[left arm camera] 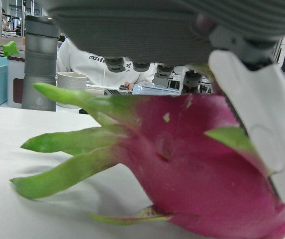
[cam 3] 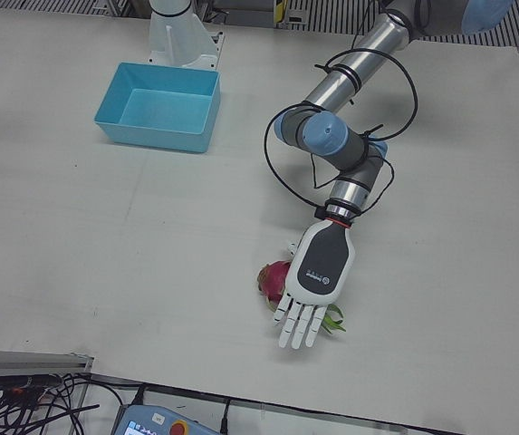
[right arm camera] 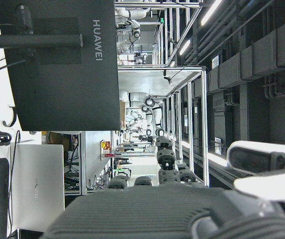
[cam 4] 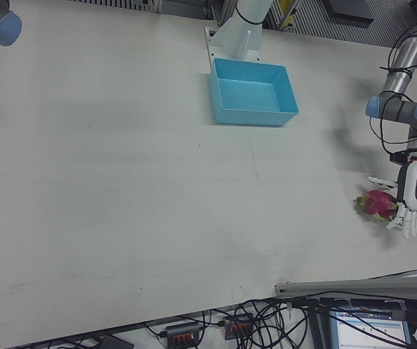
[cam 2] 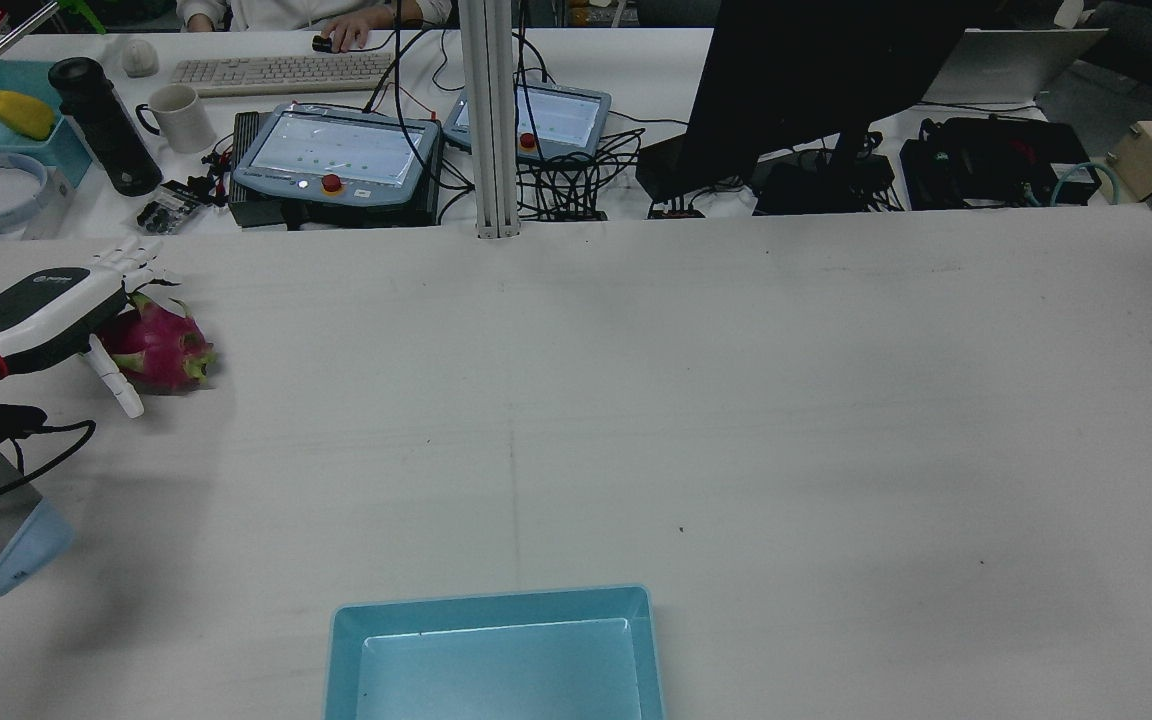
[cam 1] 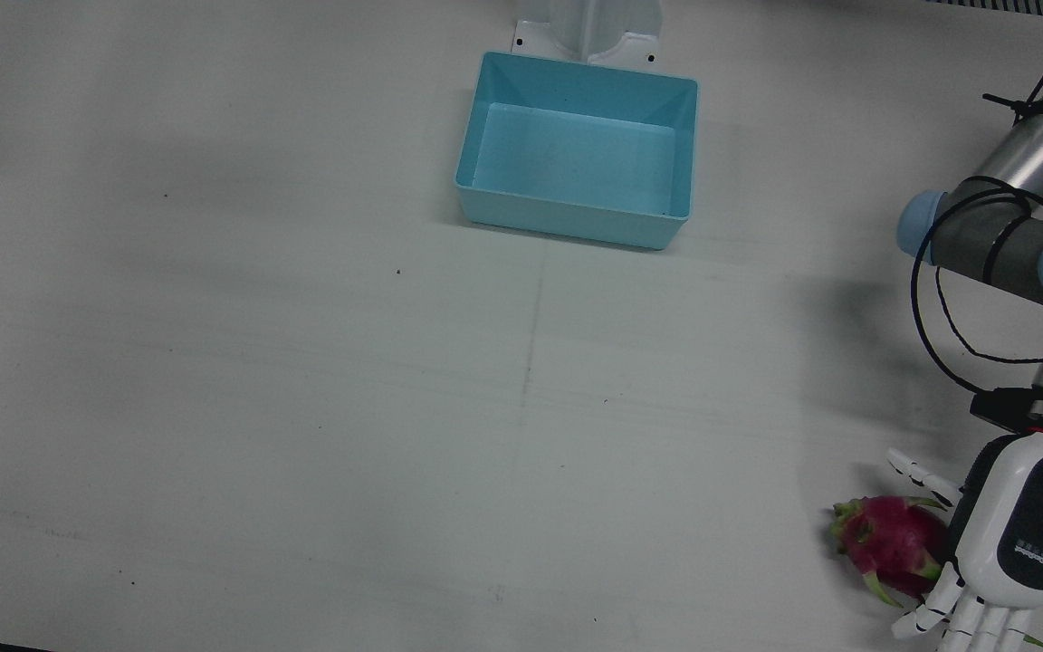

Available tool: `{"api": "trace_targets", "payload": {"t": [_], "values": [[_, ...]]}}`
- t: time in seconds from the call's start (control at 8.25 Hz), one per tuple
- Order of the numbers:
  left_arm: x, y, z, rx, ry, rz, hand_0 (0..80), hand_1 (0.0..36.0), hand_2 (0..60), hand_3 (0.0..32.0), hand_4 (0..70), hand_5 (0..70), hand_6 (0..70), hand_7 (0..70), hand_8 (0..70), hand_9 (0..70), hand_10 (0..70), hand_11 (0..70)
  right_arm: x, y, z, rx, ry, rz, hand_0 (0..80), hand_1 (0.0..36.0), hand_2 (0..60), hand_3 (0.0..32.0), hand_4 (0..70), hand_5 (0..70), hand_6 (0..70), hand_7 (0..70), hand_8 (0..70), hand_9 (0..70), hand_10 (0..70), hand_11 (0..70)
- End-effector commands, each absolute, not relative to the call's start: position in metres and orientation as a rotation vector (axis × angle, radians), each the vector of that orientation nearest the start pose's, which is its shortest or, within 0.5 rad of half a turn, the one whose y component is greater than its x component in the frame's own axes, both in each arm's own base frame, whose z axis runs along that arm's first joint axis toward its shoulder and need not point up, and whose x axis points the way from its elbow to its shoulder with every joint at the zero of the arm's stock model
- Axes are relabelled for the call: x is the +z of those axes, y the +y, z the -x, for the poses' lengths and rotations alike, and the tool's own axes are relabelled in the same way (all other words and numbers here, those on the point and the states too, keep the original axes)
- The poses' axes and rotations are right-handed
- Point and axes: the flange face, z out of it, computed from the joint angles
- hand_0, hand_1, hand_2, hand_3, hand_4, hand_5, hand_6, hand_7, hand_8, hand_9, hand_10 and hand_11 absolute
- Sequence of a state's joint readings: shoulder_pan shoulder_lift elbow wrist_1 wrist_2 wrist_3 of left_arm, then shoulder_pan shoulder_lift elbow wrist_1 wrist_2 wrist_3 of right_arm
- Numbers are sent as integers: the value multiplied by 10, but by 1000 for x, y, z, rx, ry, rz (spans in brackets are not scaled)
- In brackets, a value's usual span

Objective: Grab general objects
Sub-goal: 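Close the left hand's fingers around the pink dragon fruit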

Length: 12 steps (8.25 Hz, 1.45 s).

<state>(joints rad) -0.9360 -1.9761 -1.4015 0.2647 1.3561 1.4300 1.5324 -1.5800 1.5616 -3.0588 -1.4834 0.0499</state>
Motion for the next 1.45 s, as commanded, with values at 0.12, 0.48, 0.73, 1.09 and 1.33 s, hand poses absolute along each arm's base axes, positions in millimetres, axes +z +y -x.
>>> {"api": "trace_targets", "payload": {"t": [0.12, 0.48, 0.73, 1.09, 1.33], "values": [[572, -613, -262, -1004, 1438, -794, 509, 189, 90, 0, 16, 230, 0, 51, 0, 0, 15, 44, 688, -499, -123, -2099, 2241, -6, 0, 0, 0, 0, 0, 0, 0, 0, 0, 0, 0, 0], [572, -612, -263, -994, 1431, -803, 509, 190, 98, 0, 25, 244, 0, 55, 0, 0, 16, 45, 688, -499, -123, -2099, 2241, -6, 0, 0, 0, 0, 0, 0, 0, 0, 0, 0, 0, 0], [570, -610, -271, -985, 1440, -796, 512, 194, 110, 0, 28, 251, 0, 62, 0, 0, 18, 48, 688, -499, -123, -2099, 2241, -6, 0, 0, 0, 0, 0, 0, 0, 0, 0, 0, 0, 0], [571, -608, -280, -984, 1437, -798, 512, 199, 131, 0, 38, 253, 0, 73, 0, 0, 23, 55, 688, -499, -123, -2099, 2241, -6, 0, 0, 0, 0, 0, 0, 0, 0, 0, 0, 0, 0], [577, -605, -287, -989, 1432, -803, 509, 202, 161, 0, 48, 262, 0, 89, 0, 3, 26, 59, 688, -499, -123, -2098, 2240, -8, 0, 0, 0, 0, 0, 0, 0, 0, 0, 0, 0, 0]]}}
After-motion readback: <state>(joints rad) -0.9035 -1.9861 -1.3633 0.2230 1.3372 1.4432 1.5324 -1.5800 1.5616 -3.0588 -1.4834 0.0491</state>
